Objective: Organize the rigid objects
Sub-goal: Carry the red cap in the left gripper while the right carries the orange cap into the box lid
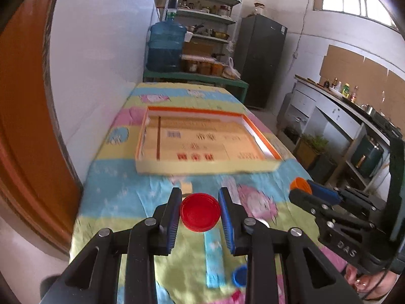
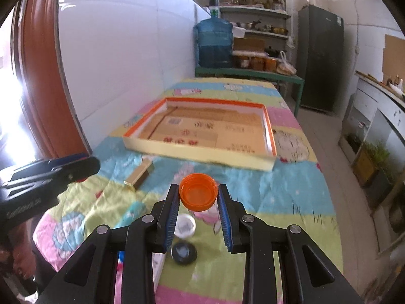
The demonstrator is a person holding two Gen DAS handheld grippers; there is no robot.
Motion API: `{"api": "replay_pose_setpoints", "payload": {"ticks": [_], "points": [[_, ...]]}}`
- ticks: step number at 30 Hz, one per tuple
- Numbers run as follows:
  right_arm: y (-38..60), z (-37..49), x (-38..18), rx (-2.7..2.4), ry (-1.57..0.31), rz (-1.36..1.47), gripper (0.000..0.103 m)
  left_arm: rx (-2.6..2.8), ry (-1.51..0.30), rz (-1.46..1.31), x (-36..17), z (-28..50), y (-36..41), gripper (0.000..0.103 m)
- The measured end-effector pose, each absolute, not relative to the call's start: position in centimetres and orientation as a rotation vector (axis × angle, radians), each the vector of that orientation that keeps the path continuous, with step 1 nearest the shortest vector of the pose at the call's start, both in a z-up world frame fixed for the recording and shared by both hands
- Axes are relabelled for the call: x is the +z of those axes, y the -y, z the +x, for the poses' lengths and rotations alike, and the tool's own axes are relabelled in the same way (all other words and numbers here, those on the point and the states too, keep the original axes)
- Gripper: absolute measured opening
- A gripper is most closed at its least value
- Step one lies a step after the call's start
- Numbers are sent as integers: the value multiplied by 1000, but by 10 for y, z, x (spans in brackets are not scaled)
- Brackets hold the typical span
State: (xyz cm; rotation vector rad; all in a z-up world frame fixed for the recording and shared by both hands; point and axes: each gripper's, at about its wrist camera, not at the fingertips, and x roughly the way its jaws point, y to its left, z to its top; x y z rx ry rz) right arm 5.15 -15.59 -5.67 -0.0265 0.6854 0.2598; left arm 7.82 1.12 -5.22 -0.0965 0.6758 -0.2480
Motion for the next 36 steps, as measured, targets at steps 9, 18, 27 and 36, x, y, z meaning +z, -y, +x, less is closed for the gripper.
{"api": "replay_pose_setpoints", "payload": {"ticks": [9, 18, 27, 36], "points": [[158, 109, -35, 311, -675, -42, 31, -202, -653, -51, -32, 139, -13, 30], [153, 171, -30, 355, -692, -70, 31, -201, -697, -70, -31, 210, -18, 30], [150, 236, -51, 369, -771, -65, 31, -181, -764, -70, -48, 274, -13, 30], [149, 284, -83, 369, -868, -47, 31, -167, -827, -57, -76, 310, -5, 30]]}}
